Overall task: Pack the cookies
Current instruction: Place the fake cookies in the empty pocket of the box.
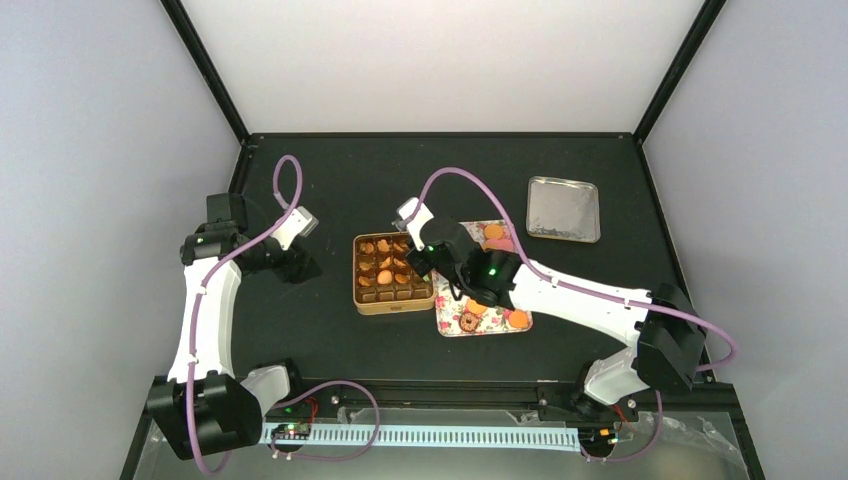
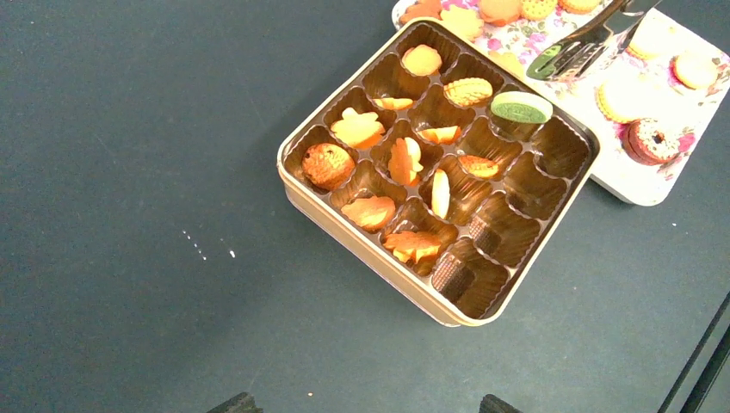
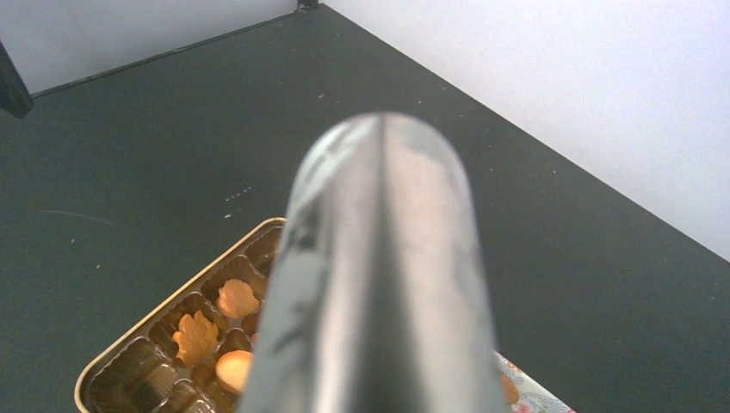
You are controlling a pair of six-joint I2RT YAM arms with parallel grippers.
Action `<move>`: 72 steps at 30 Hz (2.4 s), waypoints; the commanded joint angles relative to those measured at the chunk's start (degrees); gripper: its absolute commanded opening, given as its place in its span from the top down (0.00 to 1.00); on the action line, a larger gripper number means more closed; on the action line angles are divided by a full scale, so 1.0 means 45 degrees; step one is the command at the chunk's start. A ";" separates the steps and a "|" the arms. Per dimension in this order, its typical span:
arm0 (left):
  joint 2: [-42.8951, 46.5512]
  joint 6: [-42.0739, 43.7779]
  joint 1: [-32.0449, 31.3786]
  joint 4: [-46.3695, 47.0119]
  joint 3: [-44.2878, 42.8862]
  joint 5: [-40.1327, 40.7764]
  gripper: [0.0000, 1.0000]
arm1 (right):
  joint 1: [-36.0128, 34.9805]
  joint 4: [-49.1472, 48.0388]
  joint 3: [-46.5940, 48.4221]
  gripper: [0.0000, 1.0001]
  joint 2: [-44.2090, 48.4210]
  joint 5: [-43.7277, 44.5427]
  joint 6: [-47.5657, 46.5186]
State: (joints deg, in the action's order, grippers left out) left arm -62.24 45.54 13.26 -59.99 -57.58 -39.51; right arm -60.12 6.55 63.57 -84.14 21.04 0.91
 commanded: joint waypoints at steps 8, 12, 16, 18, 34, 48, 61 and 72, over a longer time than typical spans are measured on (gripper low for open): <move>0.0193 0.0575 0.0160 -0.0322 -0.0094 -0.0505 0.32 | 0.0239 -0.0122 0.0587 0.74 0.1328 -0.1330 -0.0560; 0.0212 0.0641 0.0184 -0.0380 -0.0109 -0.0500 0.32 | 0.0272 -0.0004 0.0717 0.73 0.1392 -0.1946 -0.0535; 0.0231 0.0650 0.0200 -0.0379 -0.0124 -0.0519 0.32 | 0.0313 -0.0093 0.0764 0.71 0.1150 -0.2314 -0.0495; 0.0234 0.0659 0.0234 -0.0395 -0.0116 -0.0518 0.32 | 0.0325 -0.0099 0.0821 0.71 0.0922 -0.2359 -0.0503; 0.0220 0.0687 0.0326 -0.0485 -0.0257 -0.0498 0.32 | 0.0439 -0.0380 0.0796 0.72 -0.0296 -0.2317 -0.0785; 0.0195 0.0661 0.0337 -0.0672 -0.0636 -0.0517 0.32 | 0.0505 -0.0396 0.0883 0.87 -0.0682 -0.2704 -0.1197; 0.0159 0.0681 0.0336 -0.0695 -0.0671 -0.0556 0.32 | 0.0882 -0.0476 0.0829 0.84 0.0278 -0.2796 -0.1279; 0.0306 0.0644 0.0350 -0.0918 -0.0895 -0.0723 0.31 | 0.3336 -0.1258 -0.1465 0.68 0.2584 -0.3135 0.0178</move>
State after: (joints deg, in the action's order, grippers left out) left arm -62.19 47.51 14.26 -62.65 -59.31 -40.77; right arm -48.40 4.14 61.01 -74.78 8.32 -1.91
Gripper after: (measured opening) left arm 0.688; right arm 0.308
